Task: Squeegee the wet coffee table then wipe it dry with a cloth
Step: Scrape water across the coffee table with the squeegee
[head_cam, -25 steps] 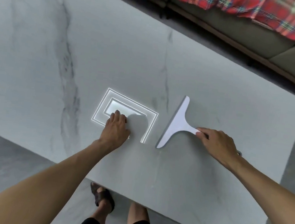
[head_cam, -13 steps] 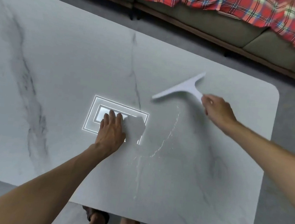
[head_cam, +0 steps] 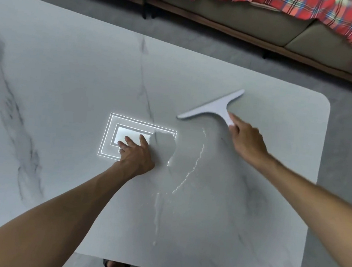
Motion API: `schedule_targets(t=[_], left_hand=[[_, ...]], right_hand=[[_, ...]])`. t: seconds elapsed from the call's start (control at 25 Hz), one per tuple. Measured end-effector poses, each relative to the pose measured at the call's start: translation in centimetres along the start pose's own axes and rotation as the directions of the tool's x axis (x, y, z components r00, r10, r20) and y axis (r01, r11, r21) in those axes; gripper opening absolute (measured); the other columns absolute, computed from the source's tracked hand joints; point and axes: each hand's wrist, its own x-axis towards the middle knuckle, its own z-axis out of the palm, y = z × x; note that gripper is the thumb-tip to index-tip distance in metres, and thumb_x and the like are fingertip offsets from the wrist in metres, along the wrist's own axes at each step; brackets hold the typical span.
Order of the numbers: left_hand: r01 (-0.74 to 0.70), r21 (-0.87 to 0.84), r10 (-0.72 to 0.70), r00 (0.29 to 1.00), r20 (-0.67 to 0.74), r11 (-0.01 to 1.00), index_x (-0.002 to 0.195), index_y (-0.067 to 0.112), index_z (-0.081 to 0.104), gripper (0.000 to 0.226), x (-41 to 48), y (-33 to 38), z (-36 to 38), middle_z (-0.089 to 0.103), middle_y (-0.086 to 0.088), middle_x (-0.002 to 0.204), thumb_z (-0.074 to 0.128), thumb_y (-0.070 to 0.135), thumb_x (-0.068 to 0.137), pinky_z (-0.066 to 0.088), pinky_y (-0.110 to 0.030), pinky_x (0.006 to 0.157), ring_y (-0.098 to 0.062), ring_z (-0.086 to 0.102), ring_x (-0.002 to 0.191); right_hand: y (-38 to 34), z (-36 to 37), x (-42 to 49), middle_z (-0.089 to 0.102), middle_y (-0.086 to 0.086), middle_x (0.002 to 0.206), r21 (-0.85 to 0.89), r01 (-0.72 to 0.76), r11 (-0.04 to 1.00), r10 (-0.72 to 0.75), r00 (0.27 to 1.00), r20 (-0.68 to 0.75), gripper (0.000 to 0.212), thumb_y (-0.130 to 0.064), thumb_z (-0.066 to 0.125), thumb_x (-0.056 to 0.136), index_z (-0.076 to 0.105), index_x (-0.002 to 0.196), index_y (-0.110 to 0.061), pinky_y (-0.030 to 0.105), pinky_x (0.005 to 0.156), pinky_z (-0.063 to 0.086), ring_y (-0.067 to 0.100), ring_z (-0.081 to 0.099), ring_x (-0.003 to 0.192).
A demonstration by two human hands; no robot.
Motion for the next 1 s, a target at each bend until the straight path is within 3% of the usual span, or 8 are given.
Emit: schedule_targets(t=[0.2, 0.32, 0.44, 0.52, 0.6, 0.68, 0.76, 1.0], left_hand=[[0.049, -0.006, -0.049, 0.998, 0.046, 0.999, 0.152, 0.004, -0.008, 0.081, -0.2, 0.8, -1.0, -0.009, -0.041, 0.151, 0.046, 0.023, 0.094, 0.015, -0.054, 0.117, -0.061, -0.004, 0.139], [0.036, 0.019, -0.036, 0.999, 0.015, 0.999, 0.151, 0.000, -0.007, 0.078, -0.2, 0.7, -0.9, -0.005, -0.047, 0.148, 0.042, 0.024, 0.096, 0.013, -0.055, 0.115, -0.065, 0.001, 0.136], [0.023, 0.028, -0.023, 1.000, -0.015, 0.999, 0.150, -0.003, -0.006, 0.077, -0.1, 0.7, -0.7, -0.001, -0.050, 0.145, 0.040, 0.025, 0.097, 0.012, -0.056, 0.115, -0.065, 0.003, 0.136], [0.032, 0.015, -0.032, 0.999, 0.001, 0.999, 0.151, -0.002, -0.007, 0.077, -0.2, 0.7, -0.8, -0.003, -0.049, 0.147, 0.040, 0.026, 0.097, 0.015, -0.056, 0.115, -0.065, 0.001, 0.136], [0.031, 0.000, -0.031, 1.000, 0.004, 1.000, 0.151, -0.001, -0.006, 0.076, -0.3, 0.9, -0.8, -0.004, -0.048, 0.147, 0.040, 0.025, 0.097, 0.017, -0.055, 0.114, -0.065, 0.000, 0.136], [0.026, 0.015, -0.026, 0.999, -0.020, 1.000, 0.151, -0.002, -0.006, 0.077, -0.2, 0.8, -0.4, -0.004, -0.049, 0.146, 0.042, 0.021, 0.096, 0.018, -0.055, 0.114, -0.066, 0.001, 0.135], [0.030, 0.009, -0.030, 0.999, -0.026, 1.000, 0.151, -0.002, -0.007, 0.079, -0.4, 0.9, -0.3, -0.005, -0.048, 0.147, 0.045, 0.019, 0.095, 0.019, -0.055, 0.114, -0.066, 0.000, 0.135], [0.040, -0.022, -0.040, 0.999, -0.028, 0.999, 0.151, 0.000, -0.007, 0.083, -0.6, 1.0, -0.2, -0.007, -0.045, 0.149, 0.049, 0.024, 0.095, 0.019, -0.055, 0.115, -0.064, -0.003, 0.137]], right_hand=[[4.7, -0.8, -9.7, 0.065, 0.011, 0.124, -0.098, -0.093, 0.991, 0.108, 0.980, 0.165, 0.044, -0.037, 0.034, 0.101, 0.035, 0.143, -0.048, 0.040, 0.085, 0.045, 0.039, 0.057, 0.109], [3.9, -3.5, -7.0, 0.058, 0.006, 0.136, -0.050, -0.107, 0.993, 0.110, 0.991, 0.076, 0.043, -0.035, 0.038, 0.100, 0.041, 0.142, -0.043, 0.040, 0.094, 0.045, 0.037, 0.055, 0.118], [1.3, -5.8, 1.3, 0.061, 0.011, 0.129, 0.095, -0.100, 0.990, 0.104, 0.994, -0.037, 0.045, -0.031, 0.035, 0.099, 0.044, 0.143, -0.032, 0.040, 0.093, 0.045, 0.035, 0.058, 0.111], [-0.3, -6.5, 6.5, 0.055, 0.005, 0.108, 0.304, -0.174, 0.937, 0.197, 0.979, -0.049, 0.050, -0.031, 0.031, 0.095, 0.039, 0.145, -0.038, 0.036, 0.085, 0.042, 0.027, 0.053, 0.094], [-0.7, -6.2, 8.9, 0.045, -0.001, 0.105, 0.390, -0.271, 0.880, 0.311, 0.949, -0.042, 0.056, -0.033, 0.027, 0.091, 0.032, 0.145, -0.047, 0.037, 0.083, 0.040, 0.025, 0.045, 0.089], [-0.3, -5.2, 8.9, 0.053, 0.003, 0.111, 0.337, -0.300, 0.892, 0.333, 0.942, -0.042, 0.058, -0.032, 0.026, 0.090, 0.031, 0.146, -0.045, 0.038, 0.089, 0.044, 0.030, 0.053, 0.092], [0.8, -3.8, 6.6, 0.058, 0.010, 0.131, 0.242, -0.275, 0.931, 0.302, 0.950, -0.080, 0.055, -0.030, 0.027, 0.093, 0.034, 0.147, -0.038, 0.042, 0.094, 0.048, 0.039, 0.060, 0.103], [4.5, 1.3, -6.3, 0.052, 0.012, 0.142, 0.214, -0.289, 0.933, 0.301, 0.953, -0.025, 0.046, -0.031, 0.032, 0.103, 0.034, 0.149, -0.030, 0.041, 0.101, 0.039, 0.038, 0.049, 0.125]])
